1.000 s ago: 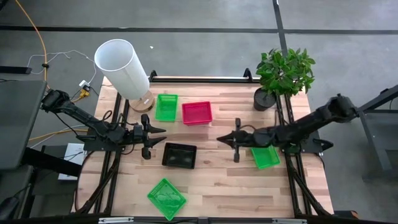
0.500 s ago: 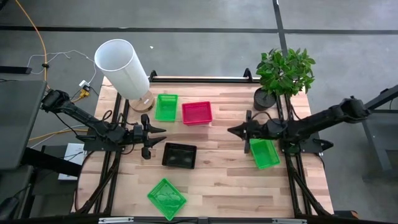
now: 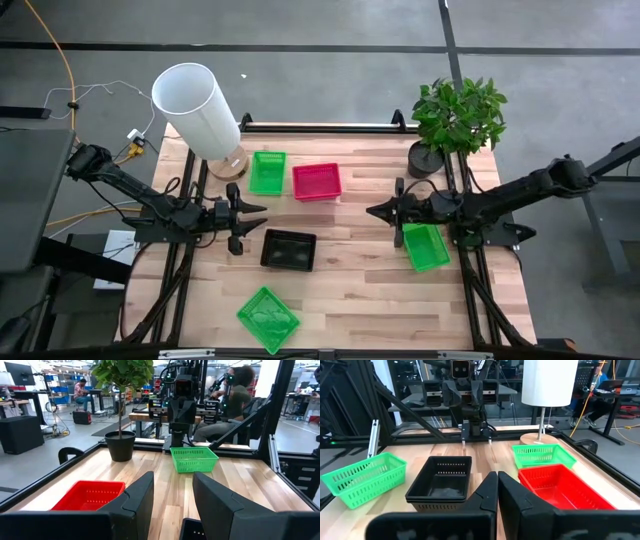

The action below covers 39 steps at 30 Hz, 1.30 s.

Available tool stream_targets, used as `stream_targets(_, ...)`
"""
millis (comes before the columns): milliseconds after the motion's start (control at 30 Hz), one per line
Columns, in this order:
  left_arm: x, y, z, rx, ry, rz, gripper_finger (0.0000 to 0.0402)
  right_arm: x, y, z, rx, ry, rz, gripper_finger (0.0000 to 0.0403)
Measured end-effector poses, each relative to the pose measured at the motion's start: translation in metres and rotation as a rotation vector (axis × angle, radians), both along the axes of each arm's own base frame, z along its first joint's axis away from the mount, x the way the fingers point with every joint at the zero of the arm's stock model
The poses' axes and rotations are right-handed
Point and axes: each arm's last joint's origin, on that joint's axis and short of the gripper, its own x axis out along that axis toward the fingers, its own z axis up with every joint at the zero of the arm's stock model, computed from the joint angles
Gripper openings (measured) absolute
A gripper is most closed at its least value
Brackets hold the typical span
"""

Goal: Stack baskets by color
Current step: Stack the bottom green bin on the top green bin

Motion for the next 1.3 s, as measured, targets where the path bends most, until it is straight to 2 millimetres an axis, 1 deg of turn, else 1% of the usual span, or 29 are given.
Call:
stream_targets(167, 0.0, 0.0, 0.0, -0.003, -0.001, 0.0, 0.0124, 0.0, 0.0, 0.0, 0.022, -0.002, -0.002, 0.0)
stream_targets(233, 0.0, 0.0, 0.0, -0.037, -0.011, -0.004, 0.0124, 0.0, 0.0, 0.0, 0.024, -0.002, -0.002, 0.0)
stream_targets(367, 0.0, -0.002, 0.0, -0.119, -0.028, -0.071, 0.0124, 0.0, 0.0, 0.0, 0.03, -0.002, -0.002, 0.0)
stream_targets(467, 0.0, -0.006, 0.0, -0.124, -0.025, -0.133, 0.0124, 0.0, 0.0, 0.0, 0.032, -0.002, -0.003, 0.0)
stream_targets(600, -0.001, -0.009, 0.0, -0.122, -0.025, -0.141, 0.0125, 0.0, 0.0, 0.0, 0.047, -0.003, -0.004, 0.0)
stream_targets(800, 0.002, -0.017, 0.012, -0.118, -0.015, -0.173, 0.0143, 0.0, 0.0, 0.0, 0.047, -0.003, -0.004, 0.0)
stream_targets(933, 0.009, -0.03, 0.027, -0.102, 0.035, -0.221, 0.0169, 0.0, 0.0, 0.0, 0.047, -0.002, -0.004, 0.0)
stream_targets(1067, 0.021, -0.051, 0.038, -0.098, 0.163, -0.283, 0.0197, 0.0, 0.0, 0.0, 0.046, -0.003, -0.011, 0.0)
stream_targets(1167, 0.028, -0.071, 0.043, -0.148, 0.317, -0.356, 0.0214, 0.0, 0.0, 0.0, 0.046, -0.002, -0.011, 0.0)
stream_targets(1300, 0.034, -0.099, 0.039, -0.244, 0.55, -0.4, 0.0222, 0.0, 0.0, 0.0, 0.046, -0.002, -0.011, 0.0)
